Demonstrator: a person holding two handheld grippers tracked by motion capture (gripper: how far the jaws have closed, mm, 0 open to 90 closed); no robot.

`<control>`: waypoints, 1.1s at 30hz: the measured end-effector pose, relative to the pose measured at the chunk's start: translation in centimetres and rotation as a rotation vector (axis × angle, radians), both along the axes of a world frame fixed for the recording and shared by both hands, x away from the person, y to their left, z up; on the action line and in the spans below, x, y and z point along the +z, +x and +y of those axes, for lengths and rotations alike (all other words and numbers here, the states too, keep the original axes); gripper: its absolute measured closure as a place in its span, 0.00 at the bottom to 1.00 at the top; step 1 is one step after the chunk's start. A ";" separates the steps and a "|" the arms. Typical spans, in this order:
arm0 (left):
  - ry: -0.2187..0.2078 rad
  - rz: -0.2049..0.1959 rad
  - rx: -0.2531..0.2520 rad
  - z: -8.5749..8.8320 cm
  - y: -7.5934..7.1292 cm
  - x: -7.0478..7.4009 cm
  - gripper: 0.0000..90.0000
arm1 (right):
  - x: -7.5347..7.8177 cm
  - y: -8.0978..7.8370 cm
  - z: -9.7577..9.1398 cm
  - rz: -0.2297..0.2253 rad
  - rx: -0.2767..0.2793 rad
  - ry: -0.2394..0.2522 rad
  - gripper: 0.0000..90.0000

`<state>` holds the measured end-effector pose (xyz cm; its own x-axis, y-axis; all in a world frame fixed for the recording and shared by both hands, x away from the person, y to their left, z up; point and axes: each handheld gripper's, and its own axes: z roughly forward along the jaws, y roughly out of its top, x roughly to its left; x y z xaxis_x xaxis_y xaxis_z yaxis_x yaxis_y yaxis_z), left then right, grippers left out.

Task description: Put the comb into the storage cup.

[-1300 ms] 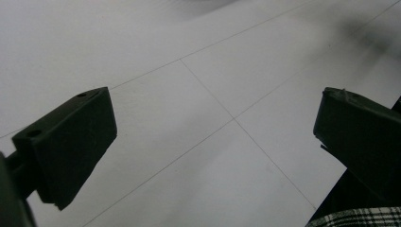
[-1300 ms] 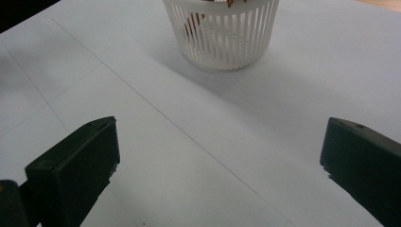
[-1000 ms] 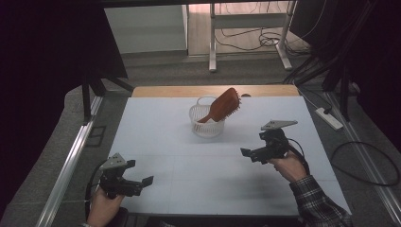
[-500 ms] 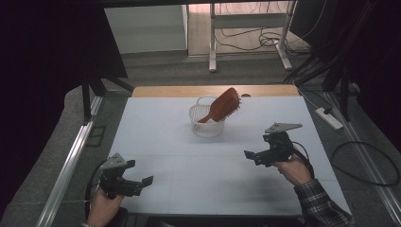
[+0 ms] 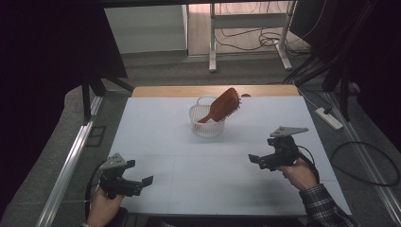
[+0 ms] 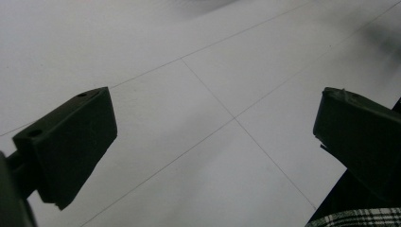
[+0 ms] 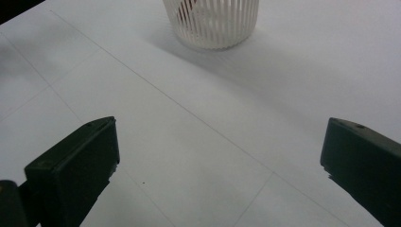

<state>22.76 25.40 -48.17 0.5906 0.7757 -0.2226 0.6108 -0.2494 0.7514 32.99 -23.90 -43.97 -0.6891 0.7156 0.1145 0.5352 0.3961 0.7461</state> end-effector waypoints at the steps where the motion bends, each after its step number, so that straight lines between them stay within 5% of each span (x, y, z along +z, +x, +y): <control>1: 0.000 0.000 0.001 0.0 0.0 0.0 0.01 | 0.0 -0.1 -0.1 -0.001 0.000 0.001 0.00; 33: 0.000 0.003 0.001 0.0 0.0 0.0 0.01 | -0.4 -2.3 -2.9 0.008 -0.047 -0.016 0.00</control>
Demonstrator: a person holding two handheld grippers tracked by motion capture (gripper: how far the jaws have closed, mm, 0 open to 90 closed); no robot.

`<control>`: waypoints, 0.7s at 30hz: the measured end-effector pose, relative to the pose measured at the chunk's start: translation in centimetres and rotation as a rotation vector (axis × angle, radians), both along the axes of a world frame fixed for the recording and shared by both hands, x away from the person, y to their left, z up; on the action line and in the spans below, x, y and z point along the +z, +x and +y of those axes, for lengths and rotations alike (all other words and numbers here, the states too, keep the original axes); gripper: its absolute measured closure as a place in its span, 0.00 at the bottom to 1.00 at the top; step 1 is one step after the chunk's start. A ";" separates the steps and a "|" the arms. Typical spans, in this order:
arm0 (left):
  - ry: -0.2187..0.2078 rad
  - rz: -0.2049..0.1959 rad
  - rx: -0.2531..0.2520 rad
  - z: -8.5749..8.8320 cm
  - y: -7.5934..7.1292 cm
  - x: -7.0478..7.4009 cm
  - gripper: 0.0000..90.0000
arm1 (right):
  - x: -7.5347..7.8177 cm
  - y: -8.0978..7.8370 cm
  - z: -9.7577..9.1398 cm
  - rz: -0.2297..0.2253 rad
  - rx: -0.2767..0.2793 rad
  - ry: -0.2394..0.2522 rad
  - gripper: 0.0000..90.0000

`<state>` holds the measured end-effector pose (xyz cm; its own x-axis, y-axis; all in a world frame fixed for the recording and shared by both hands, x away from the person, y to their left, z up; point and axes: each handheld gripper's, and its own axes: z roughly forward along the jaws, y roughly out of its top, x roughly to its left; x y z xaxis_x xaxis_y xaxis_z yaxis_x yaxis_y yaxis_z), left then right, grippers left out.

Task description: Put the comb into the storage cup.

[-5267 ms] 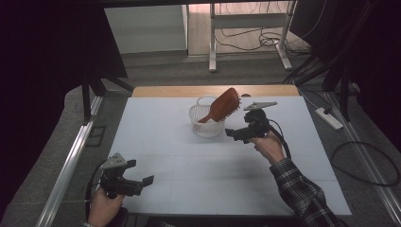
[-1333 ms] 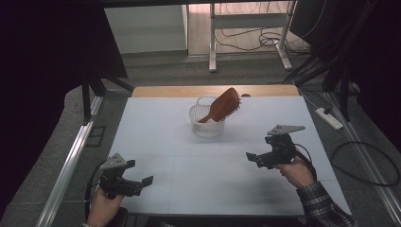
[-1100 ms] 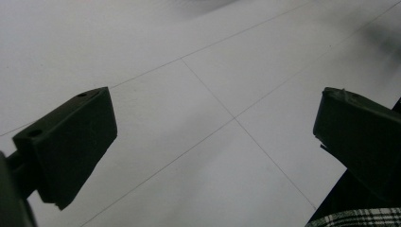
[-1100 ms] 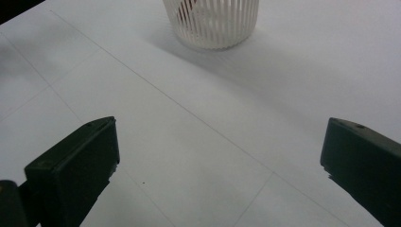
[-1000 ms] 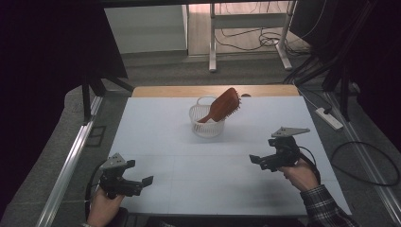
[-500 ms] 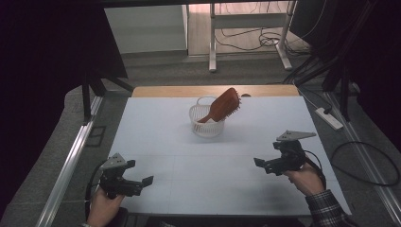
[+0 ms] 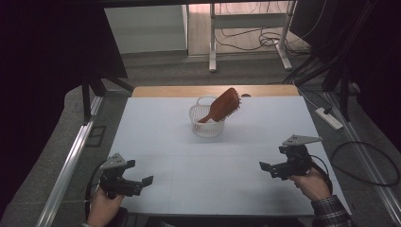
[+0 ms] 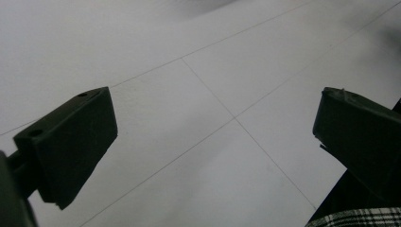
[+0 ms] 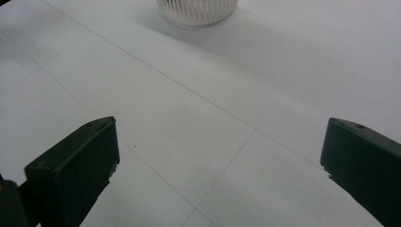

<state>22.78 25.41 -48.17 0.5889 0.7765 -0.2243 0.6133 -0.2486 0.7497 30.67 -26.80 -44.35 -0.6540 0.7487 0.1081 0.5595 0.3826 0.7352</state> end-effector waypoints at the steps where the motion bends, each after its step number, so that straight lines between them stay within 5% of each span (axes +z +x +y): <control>1: 0.000 0.000 0.001 0.0 0.0 0.0 0.01 | 0.0 -0.1 -0.1 0.001 -0.001 -0.001 0.00; 21: 0.002 0.000 0.005 -0.1 0.0 0.0 0.01 | -0.4 -1.3 -2.0 0.008 -0.039 -0.015 0.00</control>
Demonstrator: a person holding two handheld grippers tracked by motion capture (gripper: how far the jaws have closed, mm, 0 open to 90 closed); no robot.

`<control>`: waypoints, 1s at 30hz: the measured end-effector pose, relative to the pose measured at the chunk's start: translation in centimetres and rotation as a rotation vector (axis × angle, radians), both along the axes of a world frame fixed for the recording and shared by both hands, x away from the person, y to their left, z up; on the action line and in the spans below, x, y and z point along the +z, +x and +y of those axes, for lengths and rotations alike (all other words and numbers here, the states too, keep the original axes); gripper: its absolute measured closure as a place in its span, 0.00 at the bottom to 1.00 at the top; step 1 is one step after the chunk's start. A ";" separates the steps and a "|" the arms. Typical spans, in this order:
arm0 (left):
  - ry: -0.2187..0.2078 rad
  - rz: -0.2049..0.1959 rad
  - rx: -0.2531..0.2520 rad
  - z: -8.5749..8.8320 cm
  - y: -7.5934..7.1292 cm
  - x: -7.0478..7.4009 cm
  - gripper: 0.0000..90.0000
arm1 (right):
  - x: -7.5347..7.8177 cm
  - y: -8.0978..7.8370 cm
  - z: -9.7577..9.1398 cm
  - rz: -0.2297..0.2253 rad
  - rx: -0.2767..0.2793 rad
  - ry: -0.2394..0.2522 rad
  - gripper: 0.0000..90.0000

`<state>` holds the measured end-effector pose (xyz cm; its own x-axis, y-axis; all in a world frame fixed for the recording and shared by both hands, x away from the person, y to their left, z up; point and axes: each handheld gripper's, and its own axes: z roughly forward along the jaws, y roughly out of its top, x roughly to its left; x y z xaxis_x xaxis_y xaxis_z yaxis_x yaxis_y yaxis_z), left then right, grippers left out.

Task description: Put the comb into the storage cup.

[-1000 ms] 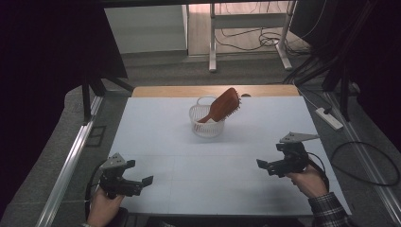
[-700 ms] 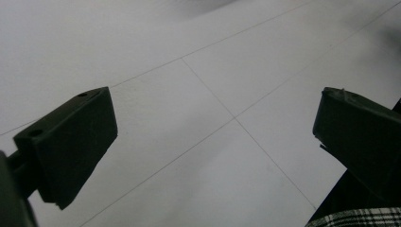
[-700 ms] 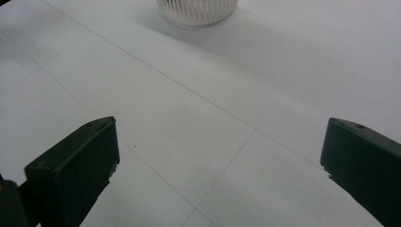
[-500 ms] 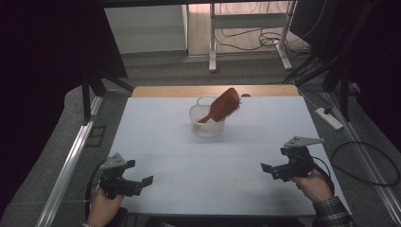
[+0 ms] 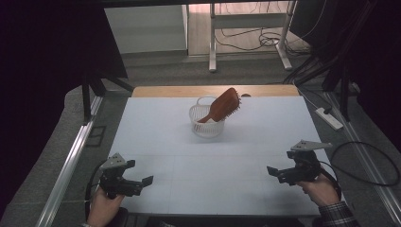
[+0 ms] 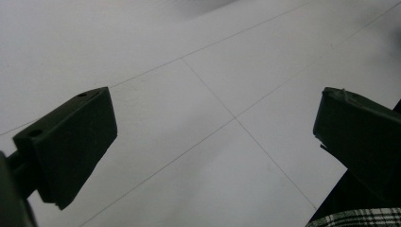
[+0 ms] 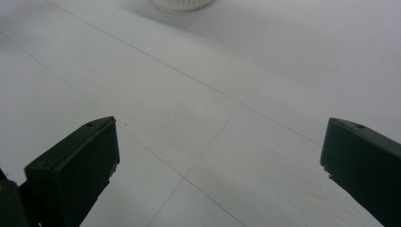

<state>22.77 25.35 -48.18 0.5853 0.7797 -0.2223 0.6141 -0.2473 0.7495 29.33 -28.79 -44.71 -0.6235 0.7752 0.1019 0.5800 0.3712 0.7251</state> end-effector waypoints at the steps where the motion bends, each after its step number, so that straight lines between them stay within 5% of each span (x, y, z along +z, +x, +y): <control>1: 0.002 0.000 0.000 0.0 0.0 0.0 0.00 | 0.0 0.0 -0.1 -0.001 -0.001 0.000 0.00; 30: 0.012 -0.003 0.001 -0.1 0.0 0.0 0.00 | -0.3 -1.7 -3.4 -0.006 -0.082 -0.013 0.00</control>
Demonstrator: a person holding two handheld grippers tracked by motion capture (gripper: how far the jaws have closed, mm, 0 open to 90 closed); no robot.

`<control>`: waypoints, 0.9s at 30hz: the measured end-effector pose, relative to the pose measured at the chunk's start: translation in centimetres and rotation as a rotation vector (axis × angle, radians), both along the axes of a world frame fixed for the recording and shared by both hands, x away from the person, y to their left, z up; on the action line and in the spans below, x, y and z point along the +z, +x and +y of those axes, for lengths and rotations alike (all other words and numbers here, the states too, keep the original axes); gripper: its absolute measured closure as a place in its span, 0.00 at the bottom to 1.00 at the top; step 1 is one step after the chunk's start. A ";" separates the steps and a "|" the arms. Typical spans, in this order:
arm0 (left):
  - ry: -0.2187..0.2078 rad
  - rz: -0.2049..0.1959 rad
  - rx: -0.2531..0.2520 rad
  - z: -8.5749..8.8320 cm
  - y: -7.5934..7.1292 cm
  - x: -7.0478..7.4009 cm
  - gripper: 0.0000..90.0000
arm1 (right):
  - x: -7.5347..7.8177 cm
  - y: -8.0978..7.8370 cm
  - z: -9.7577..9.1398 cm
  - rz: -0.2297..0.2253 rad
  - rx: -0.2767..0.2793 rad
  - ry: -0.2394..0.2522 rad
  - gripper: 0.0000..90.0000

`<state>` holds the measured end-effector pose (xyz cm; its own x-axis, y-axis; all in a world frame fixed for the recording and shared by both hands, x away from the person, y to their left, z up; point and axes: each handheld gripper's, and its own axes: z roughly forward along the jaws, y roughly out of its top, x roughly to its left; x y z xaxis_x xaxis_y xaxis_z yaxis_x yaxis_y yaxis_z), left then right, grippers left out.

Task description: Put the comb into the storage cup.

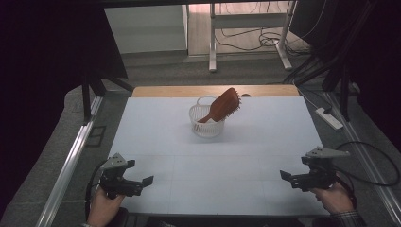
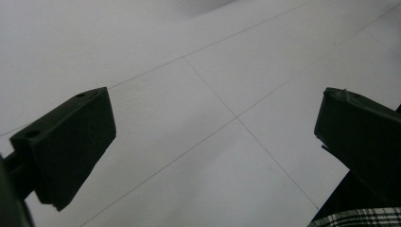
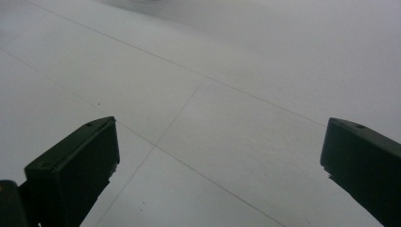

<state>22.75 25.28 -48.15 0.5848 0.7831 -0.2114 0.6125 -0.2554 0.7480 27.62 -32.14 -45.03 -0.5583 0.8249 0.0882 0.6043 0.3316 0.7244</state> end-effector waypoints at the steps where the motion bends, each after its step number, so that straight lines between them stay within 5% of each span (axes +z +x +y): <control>1: 0.000 0.000 0.000 0.0 0.0 0.0 0.00 | 0.0 -0.1 -0.1 0.002 -0.003 0.001 0.00; 27: 0.004 0.000 0.001 -0.1 0.0 0.0 0.00 | -0.3 -1.7 -2.0 -0.003 -0.070 -0.023 0.00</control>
<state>22.75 25.23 -48.14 0.5840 0.7846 -0.2083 0.6129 -0.2578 0.7470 25.97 -34.19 -45.30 -0.4992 0.8639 0.0670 0.6242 0.3049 0.7193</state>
